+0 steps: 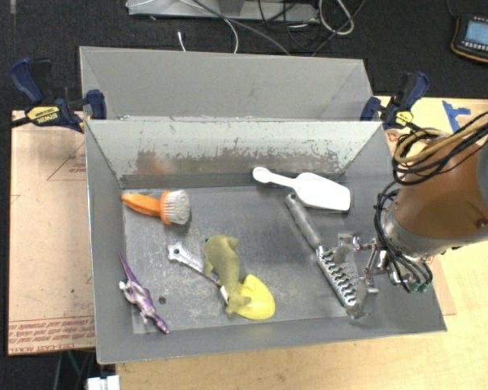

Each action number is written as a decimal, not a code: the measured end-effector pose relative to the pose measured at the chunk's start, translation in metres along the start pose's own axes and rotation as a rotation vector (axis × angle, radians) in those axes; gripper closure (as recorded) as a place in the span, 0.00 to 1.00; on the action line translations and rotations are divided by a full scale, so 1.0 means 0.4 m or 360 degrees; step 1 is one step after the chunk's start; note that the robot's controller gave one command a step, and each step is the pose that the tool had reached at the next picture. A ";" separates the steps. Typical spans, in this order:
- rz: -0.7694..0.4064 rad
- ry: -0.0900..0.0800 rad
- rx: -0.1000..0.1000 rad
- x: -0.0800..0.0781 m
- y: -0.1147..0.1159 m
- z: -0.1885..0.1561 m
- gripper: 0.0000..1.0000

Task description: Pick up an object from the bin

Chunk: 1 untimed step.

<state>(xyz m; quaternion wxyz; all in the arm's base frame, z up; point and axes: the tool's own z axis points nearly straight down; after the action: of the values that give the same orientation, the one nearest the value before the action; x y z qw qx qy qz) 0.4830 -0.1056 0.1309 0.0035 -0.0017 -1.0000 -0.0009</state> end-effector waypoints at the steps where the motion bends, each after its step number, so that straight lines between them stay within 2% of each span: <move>1: -0.0007 -0.0011 0.0002 -0.005 0.001 -0.008 0.00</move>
Offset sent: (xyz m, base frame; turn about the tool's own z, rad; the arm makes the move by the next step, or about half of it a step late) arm 0.0135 -0.0017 -0.0609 -0.5690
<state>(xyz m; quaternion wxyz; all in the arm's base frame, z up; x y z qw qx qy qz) 0.4851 -0.1051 0.1341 -0.0001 0.0004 -1.0000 -0.0003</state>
